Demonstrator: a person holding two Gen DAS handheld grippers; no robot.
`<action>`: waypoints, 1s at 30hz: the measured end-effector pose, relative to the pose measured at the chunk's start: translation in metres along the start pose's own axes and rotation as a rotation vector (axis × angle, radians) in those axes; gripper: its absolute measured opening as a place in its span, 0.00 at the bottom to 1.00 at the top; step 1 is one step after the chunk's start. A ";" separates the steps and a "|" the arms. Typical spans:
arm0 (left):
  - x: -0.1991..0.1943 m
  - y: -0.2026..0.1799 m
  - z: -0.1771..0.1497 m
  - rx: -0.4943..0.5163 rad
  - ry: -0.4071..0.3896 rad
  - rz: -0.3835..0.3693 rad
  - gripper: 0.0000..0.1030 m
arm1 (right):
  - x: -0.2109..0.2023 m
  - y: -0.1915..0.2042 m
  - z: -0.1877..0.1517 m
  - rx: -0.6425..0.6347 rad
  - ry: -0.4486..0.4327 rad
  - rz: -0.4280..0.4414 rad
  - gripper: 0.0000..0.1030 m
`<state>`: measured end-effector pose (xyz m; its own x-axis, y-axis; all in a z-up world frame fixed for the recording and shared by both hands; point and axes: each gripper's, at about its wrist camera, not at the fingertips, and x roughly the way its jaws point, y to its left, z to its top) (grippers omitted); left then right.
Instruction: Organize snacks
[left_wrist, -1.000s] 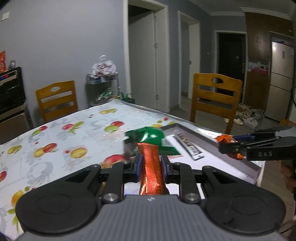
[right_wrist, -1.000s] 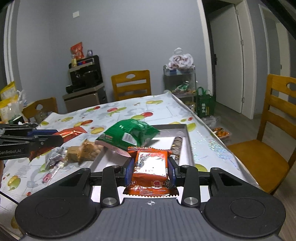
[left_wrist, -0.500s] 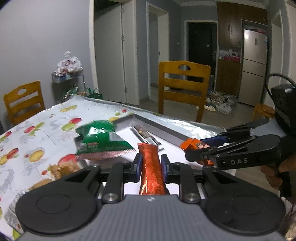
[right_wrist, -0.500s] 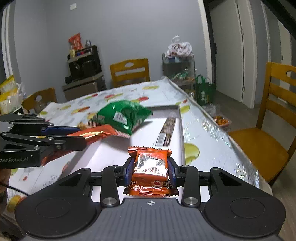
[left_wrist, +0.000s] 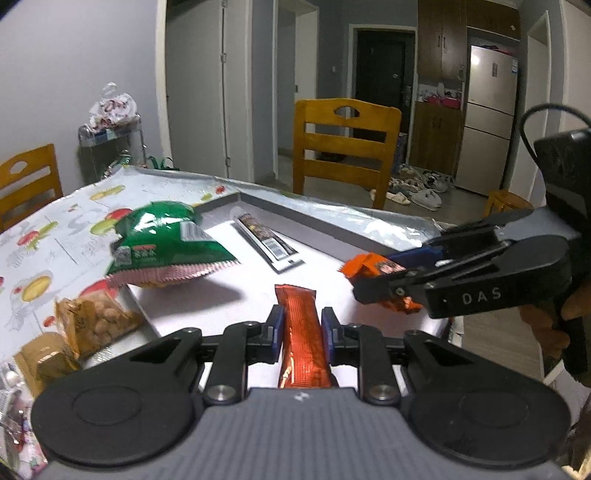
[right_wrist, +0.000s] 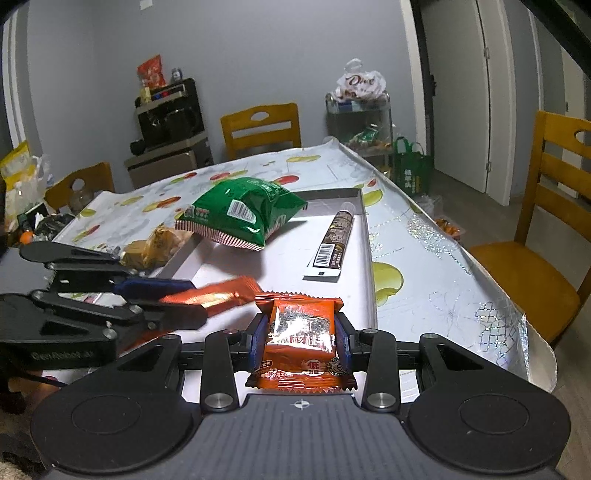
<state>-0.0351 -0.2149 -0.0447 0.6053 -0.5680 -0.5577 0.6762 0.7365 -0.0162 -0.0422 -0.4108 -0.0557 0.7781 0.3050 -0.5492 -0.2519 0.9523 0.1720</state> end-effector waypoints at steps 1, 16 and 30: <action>-0.001 -0.003 -0.001 0.006 0.001 -0.008 0.18 | 0.000 0.001 0.000 -0.004 0.003 0.000 0.38; 0.003 -0.011 -0.008 0.026 0.040 -0.054 0.18 | 0.005 0.007 0.000 -0.038 0.028 -0.006 0.38; 0.001 -0.012 -0.011 0.040 0.060 -0.074 0.18 | 0.010 0.008 0.000 -0.047 0.057 -0.017 0.38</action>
<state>-0.0475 -0.2199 -0.0541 0.5275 -0.5967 -0.6047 0.7354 0.6771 -0.0266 -0.0365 -0.4008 -0.0596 0.7489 0.2863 -0.5976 -0.2662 0.9559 0.1243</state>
